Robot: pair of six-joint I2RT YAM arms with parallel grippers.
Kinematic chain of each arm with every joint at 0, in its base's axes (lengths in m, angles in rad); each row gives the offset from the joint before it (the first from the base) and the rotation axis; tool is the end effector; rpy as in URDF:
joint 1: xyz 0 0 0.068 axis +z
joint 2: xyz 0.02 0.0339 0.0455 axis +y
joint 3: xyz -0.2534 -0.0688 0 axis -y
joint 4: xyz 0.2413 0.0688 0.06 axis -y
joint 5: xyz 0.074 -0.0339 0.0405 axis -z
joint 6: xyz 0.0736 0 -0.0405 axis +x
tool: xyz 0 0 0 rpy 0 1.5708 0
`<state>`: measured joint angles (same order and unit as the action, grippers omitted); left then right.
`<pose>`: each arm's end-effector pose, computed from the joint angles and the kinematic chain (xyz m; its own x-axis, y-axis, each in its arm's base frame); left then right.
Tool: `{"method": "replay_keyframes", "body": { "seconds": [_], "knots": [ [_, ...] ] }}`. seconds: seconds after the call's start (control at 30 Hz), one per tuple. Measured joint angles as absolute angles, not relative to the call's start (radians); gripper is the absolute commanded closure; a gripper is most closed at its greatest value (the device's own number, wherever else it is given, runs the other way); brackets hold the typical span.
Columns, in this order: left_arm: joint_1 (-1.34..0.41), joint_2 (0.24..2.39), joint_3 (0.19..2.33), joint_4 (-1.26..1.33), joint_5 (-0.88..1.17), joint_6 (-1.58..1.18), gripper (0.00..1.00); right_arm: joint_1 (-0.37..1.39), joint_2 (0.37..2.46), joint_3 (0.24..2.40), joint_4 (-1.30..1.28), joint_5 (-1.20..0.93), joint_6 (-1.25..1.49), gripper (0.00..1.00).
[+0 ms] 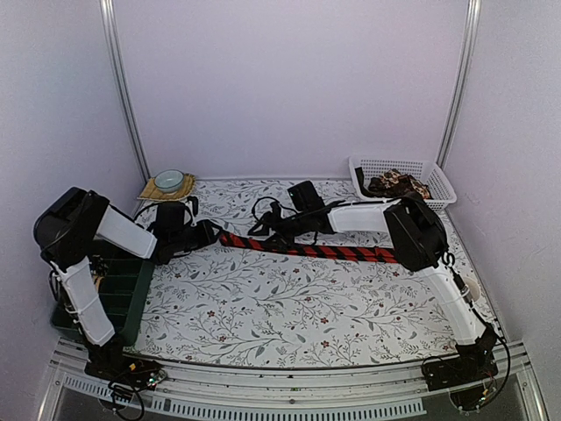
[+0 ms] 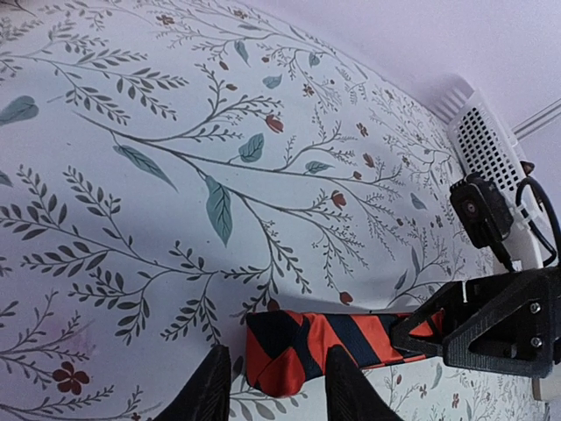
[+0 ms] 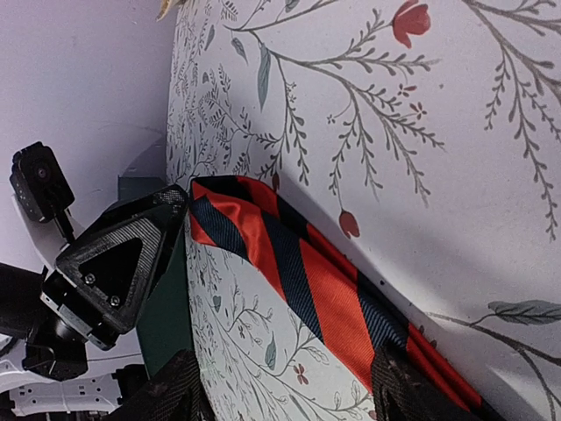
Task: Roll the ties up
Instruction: Move the tie to the center of the board.
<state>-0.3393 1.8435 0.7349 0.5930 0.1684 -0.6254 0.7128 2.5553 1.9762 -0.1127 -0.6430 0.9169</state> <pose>0.3515 -0.1371 0.0960 -0.6495 -0.3828 -0.6570 0.1053 0.8104 -0.5763 0.4010 0.4050 0.0871 -0.9862 -0.0129 -0.1648 -0.1478 0.5157 0.8439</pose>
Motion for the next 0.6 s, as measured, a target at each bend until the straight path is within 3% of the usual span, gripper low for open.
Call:
{"method": "replay_keyframes", "body": {
  "seconds": [0.6],
  "knots": [
    [-0.363,1.810,0.723,0.590,0.225,-0.625,0.60,0.655,2.300,1.510,0.072,-0.641,0.867,0.32]
  ]
}}
